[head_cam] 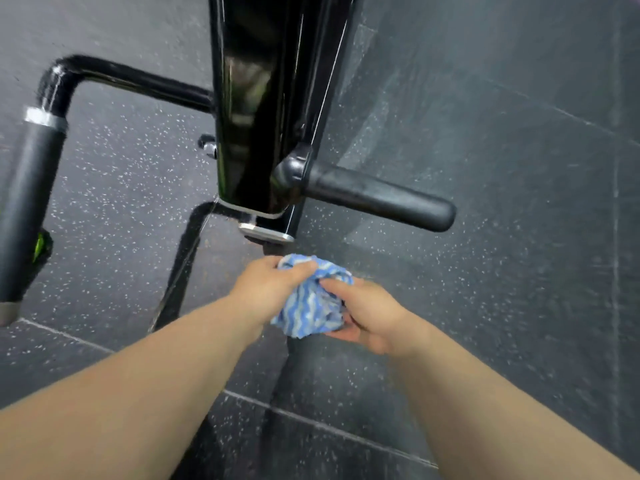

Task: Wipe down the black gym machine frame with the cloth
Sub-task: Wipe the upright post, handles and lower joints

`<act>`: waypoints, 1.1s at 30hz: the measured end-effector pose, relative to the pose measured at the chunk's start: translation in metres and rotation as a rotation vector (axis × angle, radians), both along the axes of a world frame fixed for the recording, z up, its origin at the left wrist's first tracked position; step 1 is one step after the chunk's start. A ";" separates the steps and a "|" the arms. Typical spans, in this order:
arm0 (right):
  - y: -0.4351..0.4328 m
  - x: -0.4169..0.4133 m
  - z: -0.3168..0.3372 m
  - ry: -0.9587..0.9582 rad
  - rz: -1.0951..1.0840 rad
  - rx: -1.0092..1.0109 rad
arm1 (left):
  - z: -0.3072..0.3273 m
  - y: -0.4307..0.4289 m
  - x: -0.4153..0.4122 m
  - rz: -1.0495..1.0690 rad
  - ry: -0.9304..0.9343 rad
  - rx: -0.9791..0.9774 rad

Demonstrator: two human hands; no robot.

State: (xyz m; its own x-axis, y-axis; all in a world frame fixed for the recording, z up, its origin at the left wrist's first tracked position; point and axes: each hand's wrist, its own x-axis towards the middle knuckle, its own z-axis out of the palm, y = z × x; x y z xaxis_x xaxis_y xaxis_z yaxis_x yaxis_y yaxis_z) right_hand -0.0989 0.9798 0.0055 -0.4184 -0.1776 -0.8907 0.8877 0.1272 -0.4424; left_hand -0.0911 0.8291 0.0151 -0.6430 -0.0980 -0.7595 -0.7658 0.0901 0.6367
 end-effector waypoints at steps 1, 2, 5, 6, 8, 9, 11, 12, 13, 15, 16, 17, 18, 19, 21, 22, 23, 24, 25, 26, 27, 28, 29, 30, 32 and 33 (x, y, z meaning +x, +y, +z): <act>0.004 0.002 0.019 -0.036 -0.002 -0.018 | 0.017 0.001 0.001 -0.007 -0.035 0.035; 0.006 0.006 0.036 -0.075 0.008 -0.047 | 0.031 0.001 0.005 -0.019 -0.064 0.057; 0.019 0.001 0.095 -0.140 0.049 -0.074 | 0.081 -0.001 -0.006 -0.062 -0.086 0.060; 0.022 0.000 0.110 -0.152 0.045 -0.102 | 0.096 0.000 -0.010 -0.096 -0.070 0.037; 0.032 -0.012 0.137 -0.141 0.006 -0.146 | 0.129 0.007 -0.029 -0.161 -0.015 0.037; 0.039 -0.022 0.145 -0.126 -0.019 -0.162 | 0.140 0.012 -0.040 -0.148 0.008 0.092; 0.052 -0.049 0.155 -0.062 -0.099 -0.210 | 0.159 0.027 -0.069 -0.071 0.019 0.199; 0.063 -0.068 0.156 -0.021 -0.164 -0.221 | 0.163 0.039 -0.086 -0.015 0.014 0.220; 0.075 -0.089 0.155 0.024 -0.230 -0.236 | 0.163 0.052 -0.104 0.042 0.013 0.222; 0.096 -0.125 0.156 0.094 -0.323 -0.226 | 0.163 0.074 -0.131 0.146 0.036 0.241; 0.112 -0.147 0.158 0.122 -0.324 -0.208 | 0.161 0.089 -0.147 0.211 0.052 0.252; 0.122 -0.164 0.160 0.151 -0.304 -0.176 | 0.159 0.098 -0.157 0.270 0.072 0.269; 0.136 -0.183 0.165 0.180 -0.280 -0.144 | 0.158 0.113 -0.170 0.321 0.091 0.263; 0.152 -0.202 0.168 0.205 -0.245 -0.104 | 0.156 0.130 -0.182 0.362 0.120 0.268; 0.192 -0.240 0.179 0.216 -0.161 -0.093 | 0.158 0.174 -0.207 0.456 0.179 0.243; 0.196 -0.247 0.183 0.211 -0.147 -0.100 | 0.160 0.179 -0.211 0.488 0.193 0.209; 0.213 -0.262 0.191 0.203 -0.108 -0.098 | 0.162 0.197 -0.221 0.546 0.210 0.198; 0.226 -0.274 0.199 0.217 -0.066 -0.097 | 0.166 0.211 -0.231 0.609 0.200 0.233; 0.238 -0.289 0.208 0.233 -0.033 -0.104 | 0.173 0.224 -0.242 0.652 0.205 0.281; 0.247 -0.303 0.215 0.248 0.000 -0.131 | 0.181 0.234 -0.255 0.686 0.211 0.312; 0.252 -0.318 0.222 0.265 0.026 -0.144 | 0.190 0.243 -0.269 0.719 0.228 0.318; 0.253 -0.333 0.228 0.272 0.047 -0.156 | 0.198 0.247 -0.283 0.758 0.254 0.303; 0.250 -0.344 0.232 0.264 0.041 -0.169 | 0.206 0.250 -0.294 0.796 0.280 0.274; 0.240 -0.361 0.232 0.244 0.040 -0.193 | 0.213 0.245 -0.309 0.829 0.321 0.257; 0.222 -0.379 0.234 0.239 0.021 -0.231 | 0.224 0.240 -0.331 0.857 0.389 0.272; 0.212 -0.390 0.236 0.246 0.014 -0.245 | 0.227 0.234 -0.342 0.875 0.428 0.255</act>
